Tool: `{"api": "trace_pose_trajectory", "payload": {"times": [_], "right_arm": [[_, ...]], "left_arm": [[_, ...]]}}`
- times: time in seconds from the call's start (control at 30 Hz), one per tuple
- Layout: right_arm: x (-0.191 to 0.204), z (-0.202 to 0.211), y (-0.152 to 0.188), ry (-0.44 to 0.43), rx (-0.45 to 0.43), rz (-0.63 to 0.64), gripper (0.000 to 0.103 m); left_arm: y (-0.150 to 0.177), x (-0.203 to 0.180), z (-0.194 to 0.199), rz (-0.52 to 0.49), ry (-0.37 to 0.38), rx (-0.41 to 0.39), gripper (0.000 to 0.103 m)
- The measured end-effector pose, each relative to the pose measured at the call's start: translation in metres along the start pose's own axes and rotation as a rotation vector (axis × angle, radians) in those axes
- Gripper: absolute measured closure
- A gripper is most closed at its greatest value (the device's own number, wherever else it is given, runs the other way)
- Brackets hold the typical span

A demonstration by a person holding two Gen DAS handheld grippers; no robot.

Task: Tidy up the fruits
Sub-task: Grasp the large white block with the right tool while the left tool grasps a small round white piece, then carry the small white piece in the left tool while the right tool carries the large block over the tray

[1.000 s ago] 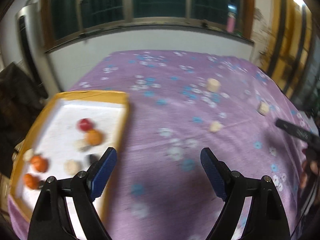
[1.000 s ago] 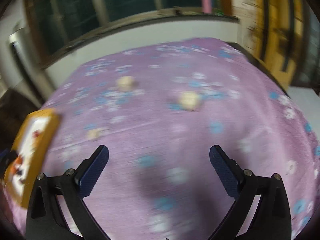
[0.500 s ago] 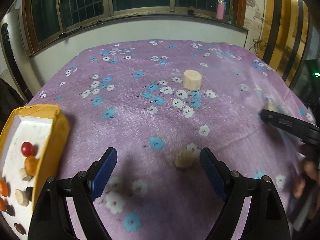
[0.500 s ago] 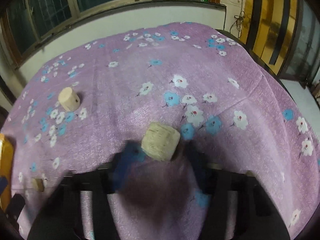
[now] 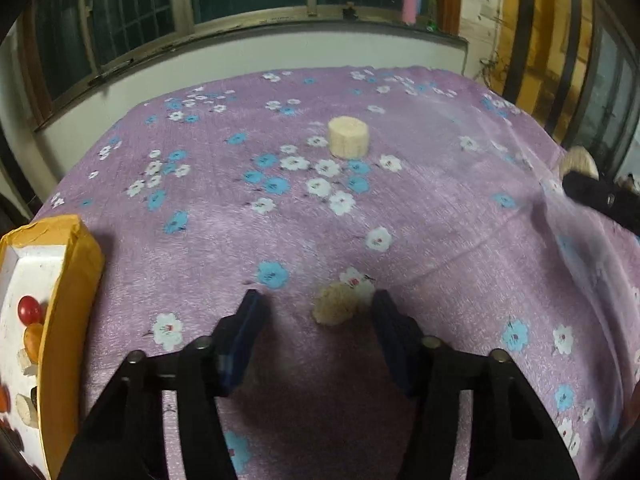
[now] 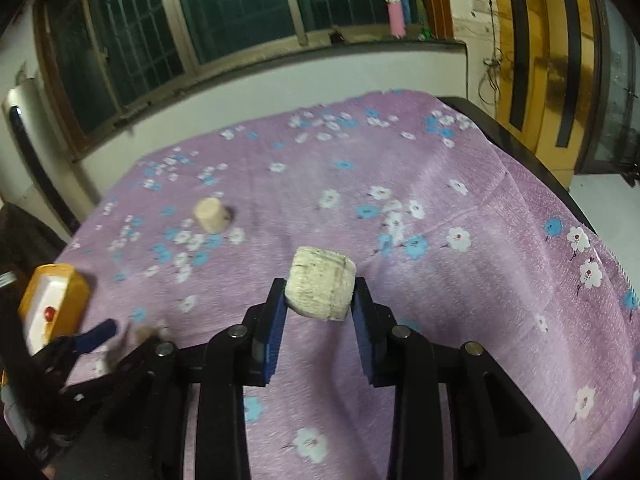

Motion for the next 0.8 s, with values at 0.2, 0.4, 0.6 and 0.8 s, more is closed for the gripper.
{"api": "trace_pose_trajectory", "payload": {"times": [0.2,0.4,0.6,0.8], "right_arm": [[0.001,0.007,-0.002,-0.042,-0.032,0.006,0.069],[0.006,0.001,0.004,-0.068,-0.013,0.026,0.069],[0.009,0.008,0.002,-0.078,-0.037,0.033,0.069],[0.015,0.009,0.001,-0.087,-0.032,0.053,0.069]], "left_arm": [[-0.001,-0.008,0.001,-0.036,-0.011,-0.007,0.083],[0.003,-0.005,0.007,-0.035,-0.005,-0.01,0.083],[0.023,0.002,0.047,-0.006,0.032,-0.031,0.083],[0.058,0.01,0.096,0.011,0.04,-0.049,0.083]]}}
Point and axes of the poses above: each gripper's, at about its wrist camera, not at the fingertips, and z roughly against the way its jaws point, x to its left, y to its underside, the point moved 1 cm from there along -z, roughly the way its jaws point, and after that the axes turned 3 degrees about -z, right-handed, at the moved point
